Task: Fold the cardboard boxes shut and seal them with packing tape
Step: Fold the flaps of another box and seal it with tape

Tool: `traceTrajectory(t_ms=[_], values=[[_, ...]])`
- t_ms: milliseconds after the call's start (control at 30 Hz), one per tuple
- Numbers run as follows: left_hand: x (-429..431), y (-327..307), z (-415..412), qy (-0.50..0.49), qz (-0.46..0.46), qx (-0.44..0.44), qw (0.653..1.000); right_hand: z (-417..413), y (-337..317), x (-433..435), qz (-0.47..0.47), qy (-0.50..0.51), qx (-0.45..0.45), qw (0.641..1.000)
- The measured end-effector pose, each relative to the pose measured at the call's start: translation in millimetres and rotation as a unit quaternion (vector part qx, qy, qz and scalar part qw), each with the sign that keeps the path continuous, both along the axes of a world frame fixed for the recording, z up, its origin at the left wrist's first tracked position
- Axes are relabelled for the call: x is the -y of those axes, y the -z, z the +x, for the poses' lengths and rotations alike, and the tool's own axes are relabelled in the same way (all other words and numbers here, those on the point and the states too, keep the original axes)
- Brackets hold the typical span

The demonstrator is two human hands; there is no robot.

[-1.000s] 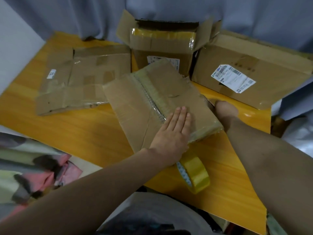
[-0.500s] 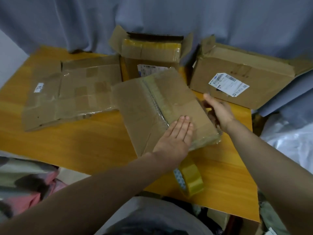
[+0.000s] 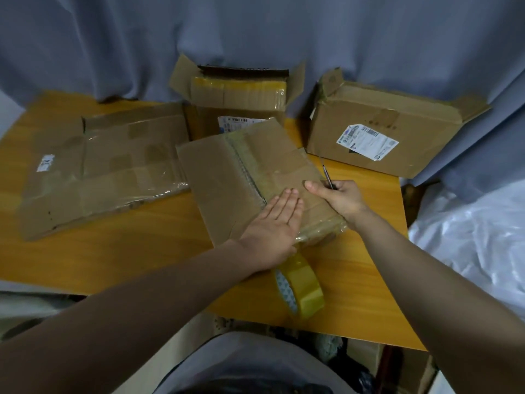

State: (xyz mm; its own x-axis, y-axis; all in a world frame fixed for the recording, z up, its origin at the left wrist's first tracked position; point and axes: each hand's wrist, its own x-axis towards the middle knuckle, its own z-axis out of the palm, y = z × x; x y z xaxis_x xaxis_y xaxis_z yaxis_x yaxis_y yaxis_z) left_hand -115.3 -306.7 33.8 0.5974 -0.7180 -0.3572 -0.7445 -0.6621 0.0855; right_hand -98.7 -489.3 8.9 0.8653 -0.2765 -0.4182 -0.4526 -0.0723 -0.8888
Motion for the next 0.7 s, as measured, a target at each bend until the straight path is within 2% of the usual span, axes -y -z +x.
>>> traceTrajectory(t_ms=[233, 567, 700], values=[[-47, 2, 24, 0.018, 0.014, 0.014, 1.0, 13, 5, -44, -0.002, 0.009, 0.026, 1.0], [-104, 5, 62, 0.046, -0.002, 0.033, 0.998, 28, 10, -96, -0.089, 0.029, 0.003, 0.996], [-106, 8, 65, 0.0, 0.008, 0.074, 0.997, 34, -1, -103, -0.147, 0.019, -0.008, 0.989]])
